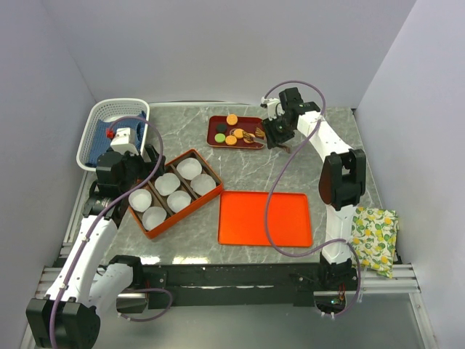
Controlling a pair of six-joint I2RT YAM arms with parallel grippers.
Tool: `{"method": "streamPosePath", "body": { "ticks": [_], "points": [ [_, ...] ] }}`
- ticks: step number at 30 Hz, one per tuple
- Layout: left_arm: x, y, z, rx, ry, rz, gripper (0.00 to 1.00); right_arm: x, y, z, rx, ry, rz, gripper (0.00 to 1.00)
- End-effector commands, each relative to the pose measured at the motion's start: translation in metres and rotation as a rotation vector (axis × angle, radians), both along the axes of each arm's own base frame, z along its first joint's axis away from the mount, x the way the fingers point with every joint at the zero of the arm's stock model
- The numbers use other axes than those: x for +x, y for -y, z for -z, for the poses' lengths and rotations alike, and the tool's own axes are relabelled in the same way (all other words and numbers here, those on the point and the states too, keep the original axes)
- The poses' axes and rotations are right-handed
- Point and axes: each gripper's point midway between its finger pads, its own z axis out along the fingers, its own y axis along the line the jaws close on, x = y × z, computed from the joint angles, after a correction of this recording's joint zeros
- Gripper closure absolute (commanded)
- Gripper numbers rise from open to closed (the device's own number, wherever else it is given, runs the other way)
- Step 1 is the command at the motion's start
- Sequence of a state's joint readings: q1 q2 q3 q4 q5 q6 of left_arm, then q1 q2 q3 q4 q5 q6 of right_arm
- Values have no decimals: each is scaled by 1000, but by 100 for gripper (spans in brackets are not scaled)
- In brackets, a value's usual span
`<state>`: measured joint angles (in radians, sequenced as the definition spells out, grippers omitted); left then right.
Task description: Pack the cookies
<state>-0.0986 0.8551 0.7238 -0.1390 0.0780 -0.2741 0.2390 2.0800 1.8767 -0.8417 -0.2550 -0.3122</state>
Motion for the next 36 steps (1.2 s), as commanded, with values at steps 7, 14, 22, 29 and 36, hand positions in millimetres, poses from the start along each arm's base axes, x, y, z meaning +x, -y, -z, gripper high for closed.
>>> {"method": "streamPosePath", "body": {
  "ticks": [7, 14, 22, 29, 36],
  "points": [
    [3, 3, -19, 5, 62, 23, 4, -3, -2, -3, -3, 5, -7, 46],
    [3, 2, -19, 7, 61, 20, 4, -2, -2, -3, -5, 3, -3, 45],
    [2, 2, -20, 10, 65, 20, 4, -1, -1, 0, -17, 0, -3, 46],
    [1, 2, -22, 10, 69, 20, 4, -5, -10, -2, -24, 3, -29, 50],
    [0, 1, -24, 10, 77, 17, 4, -3, -13, -26, -10, 64, -33, 58]
  ]
}}
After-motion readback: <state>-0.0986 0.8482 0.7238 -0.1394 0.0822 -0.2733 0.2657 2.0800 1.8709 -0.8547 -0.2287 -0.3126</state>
